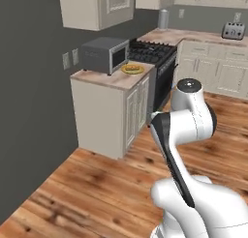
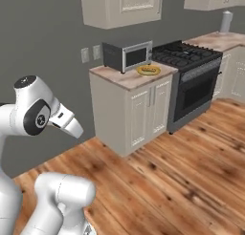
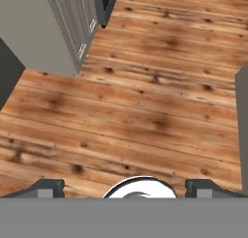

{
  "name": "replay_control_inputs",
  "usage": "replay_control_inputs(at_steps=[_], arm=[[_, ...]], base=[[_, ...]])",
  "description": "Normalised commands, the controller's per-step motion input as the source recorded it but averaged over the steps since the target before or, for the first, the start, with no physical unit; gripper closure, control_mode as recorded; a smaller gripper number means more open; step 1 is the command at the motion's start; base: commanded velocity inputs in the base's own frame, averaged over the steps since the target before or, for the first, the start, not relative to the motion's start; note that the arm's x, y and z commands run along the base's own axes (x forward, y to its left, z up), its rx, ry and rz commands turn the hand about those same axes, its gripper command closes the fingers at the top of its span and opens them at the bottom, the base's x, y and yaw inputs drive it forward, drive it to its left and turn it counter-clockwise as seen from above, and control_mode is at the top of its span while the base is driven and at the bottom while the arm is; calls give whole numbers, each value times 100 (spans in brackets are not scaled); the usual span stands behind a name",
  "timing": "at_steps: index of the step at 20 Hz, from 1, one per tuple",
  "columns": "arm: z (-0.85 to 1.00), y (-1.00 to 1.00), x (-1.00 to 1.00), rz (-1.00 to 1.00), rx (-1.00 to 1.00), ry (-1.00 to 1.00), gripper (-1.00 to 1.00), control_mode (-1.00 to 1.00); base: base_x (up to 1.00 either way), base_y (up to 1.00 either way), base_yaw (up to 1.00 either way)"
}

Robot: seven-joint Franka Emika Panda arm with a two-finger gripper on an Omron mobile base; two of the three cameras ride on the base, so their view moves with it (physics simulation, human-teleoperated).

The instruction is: Place the cold items (lemon and broccoli) from the fridge in one tupperware on the dining counter. Place the warm items (kebab skewer and hot dog) in the stove area in another tupperware.

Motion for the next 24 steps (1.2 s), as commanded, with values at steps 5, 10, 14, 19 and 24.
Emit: replay_control_inputs(at_steps=[5, 10, 14, 19, 24], arm=[[0, 0, 0, 0, 0, 0, -100, 100], [0, 0, 0, 0, 0, 0, -100, 100], [0, 0, 0, 0, 0, 0, -100, 100], [0, 0, 0, 0, 0, 0, -100, 100], [0, 0, 0, 0, 0, 0, -100, 100]], base=[[100, -32, 29], [100, -43, 34], [93, -49, 33], [76, -62, 28], [69, -62, 30]])
